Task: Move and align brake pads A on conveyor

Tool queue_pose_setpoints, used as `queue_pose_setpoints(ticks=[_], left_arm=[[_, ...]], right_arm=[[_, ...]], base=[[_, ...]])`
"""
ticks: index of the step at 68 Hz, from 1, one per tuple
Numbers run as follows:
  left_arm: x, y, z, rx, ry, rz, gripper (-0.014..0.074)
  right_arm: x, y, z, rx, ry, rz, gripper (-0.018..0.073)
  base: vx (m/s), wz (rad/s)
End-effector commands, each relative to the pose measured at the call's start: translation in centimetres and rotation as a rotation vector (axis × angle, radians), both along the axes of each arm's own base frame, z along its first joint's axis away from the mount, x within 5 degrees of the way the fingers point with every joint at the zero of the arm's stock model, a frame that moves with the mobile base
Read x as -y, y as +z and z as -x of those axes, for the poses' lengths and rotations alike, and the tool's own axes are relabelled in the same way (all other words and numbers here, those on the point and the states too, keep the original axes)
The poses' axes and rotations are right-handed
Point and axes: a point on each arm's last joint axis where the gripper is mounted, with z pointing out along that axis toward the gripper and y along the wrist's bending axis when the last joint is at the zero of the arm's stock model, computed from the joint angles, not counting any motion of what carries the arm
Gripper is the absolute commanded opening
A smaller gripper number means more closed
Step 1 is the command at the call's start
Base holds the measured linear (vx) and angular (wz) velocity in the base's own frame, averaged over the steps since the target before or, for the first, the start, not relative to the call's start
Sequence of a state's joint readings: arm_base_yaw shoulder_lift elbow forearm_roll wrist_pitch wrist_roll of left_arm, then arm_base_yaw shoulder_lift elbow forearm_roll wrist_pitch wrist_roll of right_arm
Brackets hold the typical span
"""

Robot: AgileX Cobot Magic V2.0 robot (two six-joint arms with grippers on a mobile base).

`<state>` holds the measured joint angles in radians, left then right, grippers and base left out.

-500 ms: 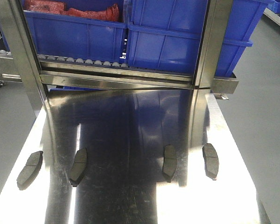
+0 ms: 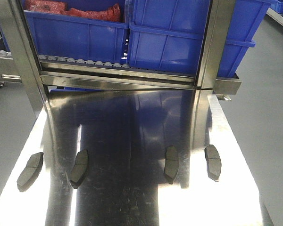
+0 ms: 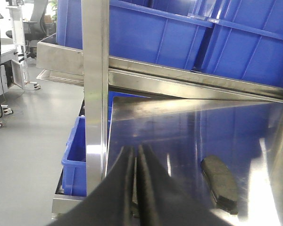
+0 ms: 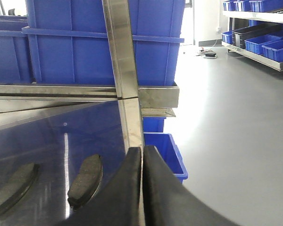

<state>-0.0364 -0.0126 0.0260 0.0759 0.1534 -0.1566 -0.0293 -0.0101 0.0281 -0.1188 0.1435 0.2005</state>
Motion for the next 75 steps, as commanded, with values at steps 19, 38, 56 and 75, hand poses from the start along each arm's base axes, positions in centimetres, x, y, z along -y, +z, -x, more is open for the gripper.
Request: queue_pose_setpoints(ticks=[19,38,56,75], left_arm=[[0.1,0.2,0.0,0.079,-0.009,0.014,-0.0006],[0.1,0.2,0.0,0.079,-0.009,0.014,-0.0006],[0.1,0.4,0.0,0.094,-0.01,0.014,-0.0006],[0.3,3.0,0.4,0.352,-0.029,-0.007,-0.0006]], right_arm=[[0.0,0.3,0.0,0.075,0.003,0.023,-0.0011],[0.0,0.3,0.0,0.075,0.003,0.023,-0.0011],[0.0,0.3,0.0,0.075,0.003,0.023,-0.0011],[0.0,0.3,0.0,0.075,0.003,0.023,-0.0011]], base=[[0.0,0.0],[0.0,0.0],[0.0,0.0],[0.0,0.0]])
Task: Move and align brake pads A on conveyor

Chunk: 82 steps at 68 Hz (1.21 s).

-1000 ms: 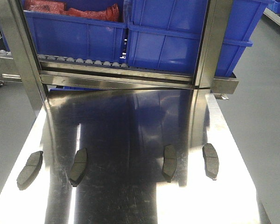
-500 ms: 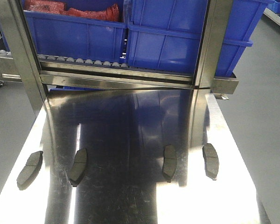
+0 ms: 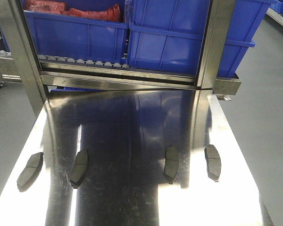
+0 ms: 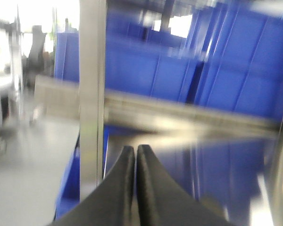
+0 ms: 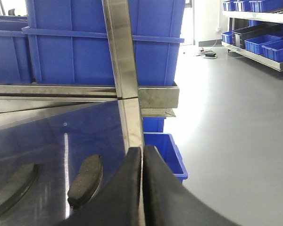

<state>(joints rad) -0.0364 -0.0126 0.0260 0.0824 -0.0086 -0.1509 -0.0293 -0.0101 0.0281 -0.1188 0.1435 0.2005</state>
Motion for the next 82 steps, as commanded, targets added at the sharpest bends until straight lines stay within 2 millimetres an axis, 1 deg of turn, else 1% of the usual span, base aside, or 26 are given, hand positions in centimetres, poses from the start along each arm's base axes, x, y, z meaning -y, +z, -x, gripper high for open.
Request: queue_pose_setpoints(ticks=[1,6,8,15,18,22,23,25,31,35,41,47,54,58,69,82], left_arm=[[0.1,1.7,0.4,0.204,-0.018,0.003,-0.0006],[0.1,2.8,0.7,0.259,-0.021,0.011,-0.0006],[0.1,3.6,0.8,0.275,-0.02,0.012,-0.0006],[0.1,5.8,0.8,0.249,-0.015,0.01,-0.0006],[0.1,6.5,0.4,0.206,-0.013,0.013,-0.0006],[0.0,8.1,0.0,0.143,-0.007,0.011,-0.0006],[0.0,8.1,-0.3,0.115,-0.005,0.009,-0.0006],[0.0,9.1,-0.6,0.07,0.0,0.006,-0.0006],[0.0,10.5,-2.0,-0.101,0.013,-0.008,-0.0006],[-0.1,11.0,-3.0,-0.185,0.018,-0.011,-0.0006],[0.0,11.2,-4.7,-0.328,0.024,-0.016,-0.0006],[0.0,10.6,-6.2,-0.475,0.031,-0.021,-0.0006],[-0.1,9.4,-7.1,-0.641,0.039,-0.028,-0.0006],[-0.1,8.8,-7.4,-0.707,0.042,-0.032,-0.0006],[0.0,8.2,-8.2,-0.754,0.042,-0.032,-0.0006],[0.0,8.2,-8.2,-0.756,0.039,-0.005,-0.0004]], right_arm=[[0.0,0.3,0.0,0.076,0.003,0.023,-0.0011],[0.0,0.3,0.0,0.076,0.003,0.023,-0.0011],[0.0,0.3,0.0,0.076,0.003,0.023,-0.0011],[0.0,0.3,0.0,0.076,0.003,0.023,-0.0011],[0.0,0.3,0.0,0.076,0.003,0.023,-0.0011],[0.0,0.3,0.0,0.076,0.003,0.023,-0.0011],[0.0,0.3,0.0,0.076,0.003,0.023,-0.0011],[0.0,0.3,0.0,0.076,0.003,0.023,-0.0011],[0.0,0.3,0.0,0.076,0.003,0.023,-0.0011],[0.0,0.3,0.0,0.076,0.003,0.023,-0.0011],[0.0,0.3,0.0,0.076,0.003,0.023,-0.0011],[0.0,0.3,0.0,0.076,0.003,0.023,-0.0011],[0.0,0.3,0.0,0.076,0.003,0.023,-0.0011],[0.0,0.3,0.0,0.076,0.003,0.023,-0.0011],[0.0,0.3,0.0,0.076,0.003,0.023,-0.0011],[0.0,0.3,0.0,0.076,0.003,0.023,-0.0011]], base=[[0.0,0.0],[0.0,0.0],[0.0,0.0],[0.0,0.0],[0.0,0.0],[0.0,0.0],[0.0,0.0],[0.0,0.0],[0.0,0.0],[0.0,0.0],[0.0,0.0],[0.0,0.0],[0.0,0.0],[0.0,0.0],[0.0,0.0],[0.0,0.0]])
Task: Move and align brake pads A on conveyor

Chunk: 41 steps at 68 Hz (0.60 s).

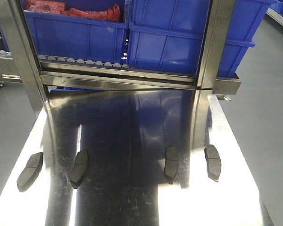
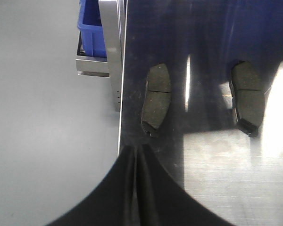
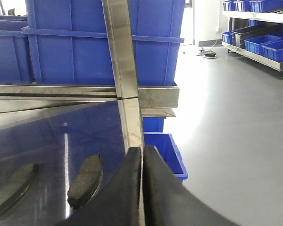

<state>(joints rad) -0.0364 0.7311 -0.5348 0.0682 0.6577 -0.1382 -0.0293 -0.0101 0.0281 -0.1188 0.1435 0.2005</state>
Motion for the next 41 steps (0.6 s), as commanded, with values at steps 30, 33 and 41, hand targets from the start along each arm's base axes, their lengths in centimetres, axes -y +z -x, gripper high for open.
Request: queue_pose_setpoints(ticks=[30,33,41], left_arm=[[0.18,1.59,-0.61,0.095,-0.035,-0.014,0.0268],[0.19,1.56,-0.59,0.092,-0.034,-0.011,0.034],[0.18,1.54,-0.57,0.089,-0.034,-0.012,0.0504]], right_arm=[[-0.04,0.34,0.02,0.076,0.003,0.023,-0.0011],[-0.04,0.34,0.02,0.076,0.003,0.023,-0.0011],[-0.04,0.34,0.02,0.076,0.003,0.023,-0.0011]], base=[[0.0,0.0],[0.0,0.0],[0.0,0.0]])
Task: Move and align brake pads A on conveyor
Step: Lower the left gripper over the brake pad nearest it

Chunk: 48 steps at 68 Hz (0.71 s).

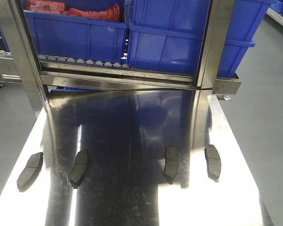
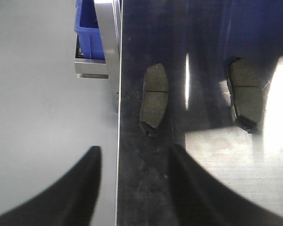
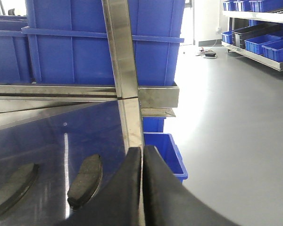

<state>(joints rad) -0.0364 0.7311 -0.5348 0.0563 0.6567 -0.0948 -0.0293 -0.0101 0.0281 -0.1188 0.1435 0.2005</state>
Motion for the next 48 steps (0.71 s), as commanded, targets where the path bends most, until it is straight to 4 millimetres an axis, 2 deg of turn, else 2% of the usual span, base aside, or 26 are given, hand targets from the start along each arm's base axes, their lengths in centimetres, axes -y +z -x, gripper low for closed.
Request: queue_pose_setpoints(ticks=[1,9,22,30,37,42,48], left_arm=[[0.1,1.6,-0.6,0.091,-0.007,0.007,0.0517],[0.1,1.8,-0.7,0.118,-0.008,0.008,0.058],[0.2,2.0,-0.8,0.149,0.01,0.043,0.0575],[0.3,2.9,-1.4,0.131,-0.028,0.002,0.0575],[0.6,4.3,-3.0,0.065,-0.08,-0.012,0.0575],[1.1,5.2,-4.9,0.007,-0.12,0.011,0.0575],[1.5,5.3,-7.2,-0.08,-0.149,0.035,0.0575]], right_arm=[[0.0,0.3,0.0,0.076,0.003,0.023,-0.0011],[0.0,0.3,0.0,0.076,0.003,0.023,-0.0011],[0.0,0.3,0.0,0.076,0.003,0.023,-0.0011],[0.0,0.3,0.0,0.076,0.003,0.023,-0.0011],[0.0,0.3,0.0,0.076,0.003,0.023,-0.0011],[0.0,0.3,0.0,0.076,0.003,0.023,-0.0011],[0.0,0.3,0.0,0.076,0.003,0.023,-0.0011]], base=[[0.0,0.0],[0.0,0.0],[0.0,0.0],[0.0,0.0],[0.0,0.0],[0.0,0.0],[0.0,0.0]])
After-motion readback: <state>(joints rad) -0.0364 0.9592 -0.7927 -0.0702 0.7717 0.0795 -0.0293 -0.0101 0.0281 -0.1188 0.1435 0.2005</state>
